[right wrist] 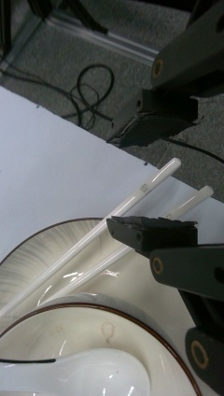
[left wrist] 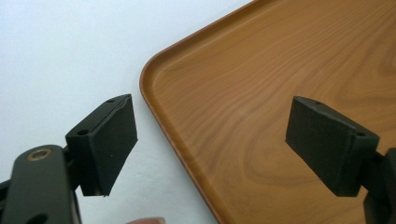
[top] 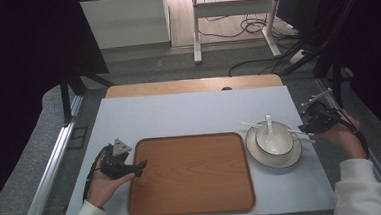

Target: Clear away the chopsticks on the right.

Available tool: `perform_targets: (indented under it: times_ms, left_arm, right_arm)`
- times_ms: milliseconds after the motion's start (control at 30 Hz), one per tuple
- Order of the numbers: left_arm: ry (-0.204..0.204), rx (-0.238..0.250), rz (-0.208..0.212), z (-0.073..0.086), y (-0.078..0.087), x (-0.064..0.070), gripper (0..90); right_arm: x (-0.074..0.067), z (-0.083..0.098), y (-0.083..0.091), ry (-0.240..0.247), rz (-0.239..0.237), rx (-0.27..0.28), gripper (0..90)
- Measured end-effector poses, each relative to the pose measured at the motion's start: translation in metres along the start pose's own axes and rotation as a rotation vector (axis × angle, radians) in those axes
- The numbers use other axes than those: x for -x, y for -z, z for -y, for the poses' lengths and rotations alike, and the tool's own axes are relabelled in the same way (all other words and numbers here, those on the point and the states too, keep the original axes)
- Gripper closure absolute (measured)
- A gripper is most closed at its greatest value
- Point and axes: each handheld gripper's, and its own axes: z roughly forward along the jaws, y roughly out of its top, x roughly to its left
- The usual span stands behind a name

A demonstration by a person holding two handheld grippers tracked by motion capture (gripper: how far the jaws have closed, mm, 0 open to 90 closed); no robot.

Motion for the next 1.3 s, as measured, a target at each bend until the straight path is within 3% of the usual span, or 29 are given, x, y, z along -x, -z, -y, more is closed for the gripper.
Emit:
perform_targets:
  times_ms: [100,167,400,767,1033,1300]
  left_arm:
    - [0.004,0.002,-0.002,0.0,0.0,-0.001,16.1]
    - [0.003,0.0,-0.002,0.0,0.0,-0.002,16.1]
    - [0.003,-0.004,-0.001,0.001,-0.001,-0.002,16.1]
    - [0.003,-0.008,-0.006,0.001,-0.002,-0.004,16.1]
    - [0.005,-0.008,-0.007,0.002,-0.002,-0.004,16.1]
    - [0.0,-0.014,-0.012,0.002,-0.003,-0.005,16.0]
  right_arm:
    - [0.005,-0.001,-0.004,0.007,-0.018,-0.025,51.9]
    - [0.006,0.001,-0.01,0.039,-0.038,-0.059,51.3]
    - [0.01,0.005,-0.022,0.087,-0.075,-0.073,51.3]
    - [0.009,0.003,-0.034,0.148,-0.081,-0.128,56.6]
    - [0.009,0.003,-0.037,0.198,-0.109,-0.16,68.2]
    - [0.009,0.007,-0.038,0.236,-0.149,-0.154,80.4]
